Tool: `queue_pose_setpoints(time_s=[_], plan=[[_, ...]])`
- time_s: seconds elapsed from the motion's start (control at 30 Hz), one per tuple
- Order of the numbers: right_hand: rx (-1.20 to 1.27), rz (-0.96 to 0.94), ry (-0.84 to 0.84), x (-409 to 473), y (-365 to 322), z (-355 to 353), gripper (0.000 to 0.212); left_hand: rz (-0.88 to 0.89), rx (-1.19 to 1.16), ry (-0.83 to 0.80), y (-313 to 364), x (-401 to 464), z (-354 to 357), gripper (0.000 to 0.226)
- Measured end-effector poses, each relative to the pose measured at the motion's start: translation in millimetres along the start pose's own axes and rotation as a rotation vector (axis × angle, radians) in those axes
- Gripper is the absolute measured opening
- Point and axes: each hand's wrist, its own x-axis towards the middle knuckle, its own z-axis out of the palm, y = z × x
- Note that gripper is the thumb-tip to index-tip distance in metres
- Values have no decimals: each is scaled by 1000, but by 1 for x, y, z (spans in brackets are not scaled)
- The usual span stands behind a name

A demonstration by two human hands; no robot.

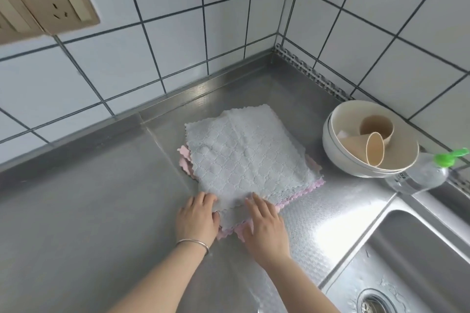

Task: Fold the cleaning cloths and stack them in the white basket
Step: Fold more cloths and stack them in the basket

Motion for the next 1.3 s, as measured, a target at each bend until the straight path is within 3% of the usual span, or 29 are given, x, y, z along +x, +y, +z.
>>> queue_pose_setpoints(time_s=[0.17,0.27,0.33,0.43,0.53,0.8,0.87,0.93,1.07,1.2,1.3], plan=[[-56,17,20,11,0,5,50,61,-71,7,-12,12,1,26],[-100,27,46,19,-3,3,34,105,-244,-21,-24,17,-1,10],[-99,42,35,26,-6,1,25,96,-304,-43,-25,19,-9,15],[-152,38,46,36,-11,-4,39,139,-271,4,-17,21,-26,18],[-143,-10,156,49,-9,-13,36,201,-216,110,-12,22,-50,11],[-151,-54,432,70,13,-69,14,174,-376,293,-34,9,-127,36],[-121,-48,450,73,13,-83,13,175,-401,332,-49,4,-147,29],[-8,-100,413,66,-6,-101,10,131,-393,402,-70,-17,-173,23],[347,-52,105,62,-53,-150,14,104,-415,481,-98,-51,-226,28],[397,-236,-154,44,-116,-192,15,38,-409,539,-127,-119,-302,4],[401,-270,-233,36,-152,-213,23,-27,-446,532,-143,-147,-336,15]])
